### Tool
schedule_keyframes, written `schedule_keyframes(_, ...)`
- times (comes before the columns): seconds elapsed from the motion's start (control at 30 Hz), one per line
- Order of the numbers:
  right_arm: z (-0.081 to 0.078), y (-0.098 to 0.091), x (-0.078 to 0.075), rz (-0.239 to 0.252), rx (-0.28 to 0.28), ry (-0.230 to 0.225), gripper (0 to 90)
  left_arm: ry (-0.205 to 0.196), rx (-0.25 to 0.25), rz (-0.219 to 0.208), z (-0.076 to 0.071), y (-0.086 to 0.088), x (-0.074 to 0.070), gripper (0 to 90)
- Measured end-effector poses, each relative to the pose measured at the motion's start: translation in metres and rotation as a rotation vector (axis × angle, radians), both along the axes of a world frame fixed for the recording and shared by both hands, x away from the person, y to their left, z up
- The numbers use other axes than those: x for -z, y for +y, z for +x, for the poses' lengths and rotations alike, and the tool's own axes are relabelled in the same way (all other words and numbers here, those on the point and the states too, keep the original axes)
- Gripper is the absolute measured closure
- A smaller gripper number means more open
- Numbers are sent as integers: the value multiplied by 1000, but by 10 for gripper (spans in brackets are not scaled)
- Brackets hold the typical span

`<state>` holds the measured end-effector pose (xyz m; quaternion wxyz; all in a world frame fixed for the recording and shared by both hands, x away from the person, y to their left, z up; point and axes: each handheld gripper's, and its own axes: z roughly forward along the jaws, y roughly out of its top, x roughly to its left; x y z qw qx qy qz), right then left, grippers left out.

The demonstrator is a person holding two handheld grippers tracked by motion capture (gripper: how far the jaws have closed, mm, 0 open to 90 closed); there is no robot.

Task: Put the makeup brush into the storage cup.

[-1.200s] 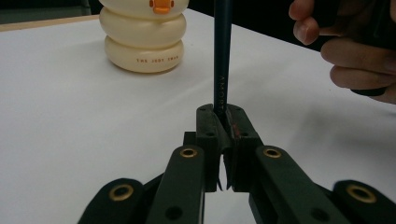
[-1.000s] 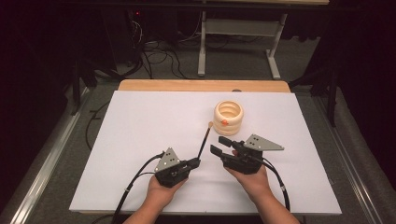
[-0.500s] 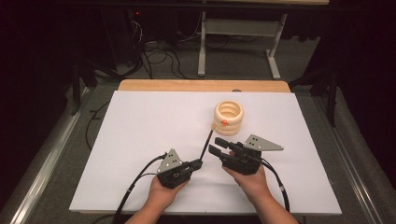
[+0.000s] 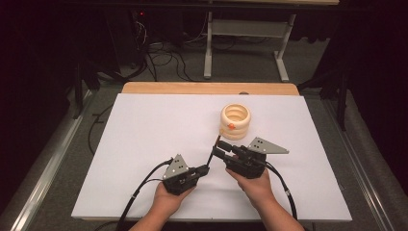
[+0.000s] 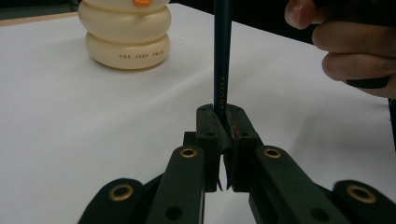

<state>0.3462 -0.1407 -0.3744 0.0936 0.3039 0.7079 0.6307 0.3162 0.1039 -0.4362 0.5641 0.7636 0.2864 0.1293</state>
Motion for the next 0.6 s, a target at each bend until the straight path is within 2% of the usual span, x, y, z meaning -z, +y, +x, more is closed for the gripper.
schedule_keyframes(0.6,3,5,1,22,-2,4,771,-8,5,7,-1,-1,0,860)
